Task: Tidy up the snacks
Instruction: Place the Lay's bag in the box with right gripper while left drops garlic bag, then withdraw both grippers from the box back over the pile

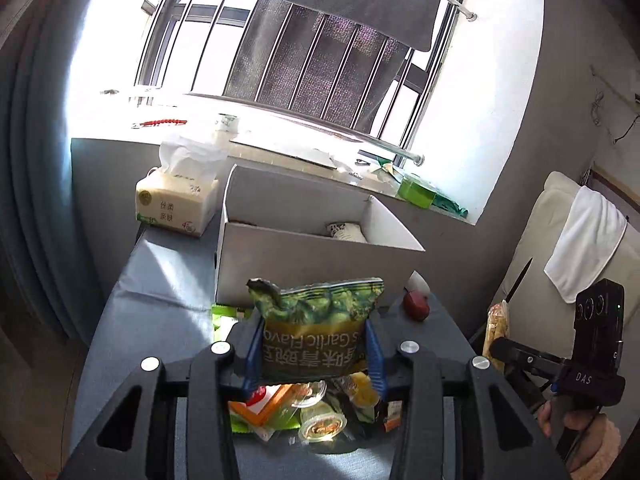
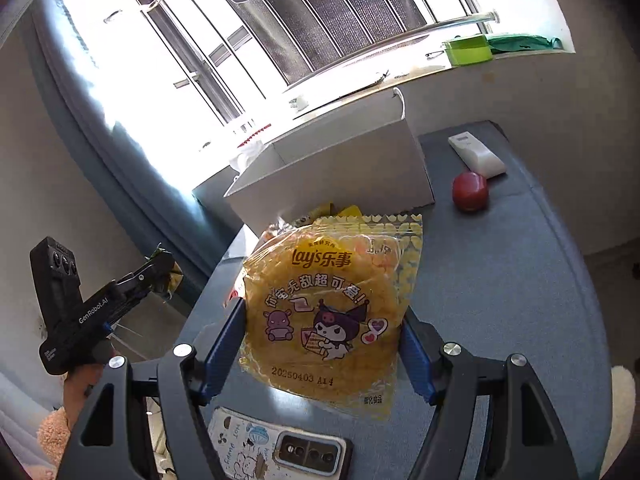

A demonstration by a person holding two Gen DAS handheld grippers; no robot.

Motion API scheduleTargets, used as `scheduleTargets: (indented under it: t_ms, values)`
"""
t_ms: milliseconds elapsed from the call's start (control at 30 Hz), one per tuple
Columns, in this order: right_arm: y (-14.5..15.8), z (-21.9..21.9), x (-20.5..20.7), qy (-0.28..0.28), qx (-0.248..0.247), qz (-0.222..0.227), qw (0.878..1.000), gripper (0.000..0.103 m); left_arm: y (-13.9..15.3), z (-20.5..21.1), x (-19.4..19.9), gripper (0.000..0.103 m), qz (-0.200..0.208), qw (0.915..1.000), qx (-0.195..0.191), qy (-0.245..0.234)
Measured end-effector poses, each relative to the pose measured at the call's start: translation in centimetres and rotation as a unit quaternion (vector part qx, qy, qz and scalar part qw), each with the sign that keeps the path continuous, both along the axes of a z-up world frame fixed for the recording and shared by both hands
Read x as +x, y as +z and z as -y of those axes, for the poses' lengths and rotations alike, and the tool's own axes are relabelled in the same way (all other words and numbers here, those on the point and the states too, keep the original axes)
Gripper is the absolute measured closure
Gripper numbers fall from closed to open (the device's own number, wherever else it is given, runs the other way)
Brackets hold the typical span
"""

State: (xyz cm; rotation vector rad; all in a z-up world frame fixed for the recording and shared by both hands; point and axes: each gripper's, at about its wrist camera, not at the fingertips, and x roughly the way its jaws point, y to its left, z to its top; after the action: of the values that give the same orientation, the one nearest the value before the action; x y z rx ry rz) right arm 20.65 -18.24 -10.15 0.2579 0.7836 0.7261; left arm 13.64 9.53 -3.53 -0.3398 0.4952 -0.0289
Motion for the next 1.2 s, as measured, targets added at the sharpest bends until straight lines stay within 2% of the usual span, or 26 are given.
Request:
scheduleTargets:
  t_ms: [100,200,267,333,400,533,600,633,667,700,767,867,1200]
  values:
    - [2.4,-1.0,3.6,0.003,-0.003,0.017,1.000,0.027,2.3,-0.2,3.4,0.058,0.010,0.9998,0.014,-0.011]
    - [4.2,-2.8,8.3,0.004,-0.004,0.015,1.000,0.027,4.2,-0.7,7.7,0.057,0.013,0.9995,0.020,-0.019]
    - [5.0,-4.4,11.4,0.005,-0.027,0.018,0.999,0.027,4.9,-0.9,10.7,0.057,0.004,0.9992,0.031,-0.025]
    - [5.3,-5.9,14.0,0.007,-0.045,0.018,0.999,0.027,5.1,-1.2,13.6,0.057,-0.012,0.9984,0.051,-0.021]
    - [5.6,-7.0,16.3,0.001,-0.061,0.015,0.998,0.027,4.9,-1.4,15.9,0.057,-0.023,0.9980,0.055,-0.019]
    - [6.3,-9.1,19.9,-0.002,-0.100,0.043,0.994,0.027,3.7,-2.0,19.7,0.056,-0.053,0.9957,0.075,-0.005]
    - [6.1,-9.9,21.6,-0.001,-0.103,0.037,0.994,0.027,2.8,-2.2,21.2,0.050,-0.078,0.9939,0.078,-0.005]
    - [5.9,-10.1,22.5,-0.001,-0.101,0.027,0.995,0.027,2.4,-2.4,21.6,0.043,-0.091,0.9925,0.081,0.005]
    - [5.6,-10.4,23.2,-0.001,-0.100,0.014,0.995,0.024,2.1,-2.6,21.7,0.013,-0.095,0.9920,0.081,0.015]
    - [5.4,-10.6,23.6,-0.003,-0.101,0.002,0.995,0.011,2.0,-2.8,21.5,0.000,-0.092,0.9928,0.075,0.016]
    - [5.3,-10.4,23.4,-0.010,-0.095,0.008,0.995,0.000,1.8,-3.2,21.1,0.000,-0.092,0.9928,0.075,0.018]
    - [5.7,-9.9,22.6,-0.019,-0.076,0.031,0.996,0.000,1.8,-3.3,20.4,0.000,-0.096,0.9910,0.091,0.022]
    - [7.5,-8.7,19.3,-0.011,-0.077,0.040,0.996,0.000,4.4,-2.1,15.7,0.000,-0.071,0.9904,0.118,0.013]
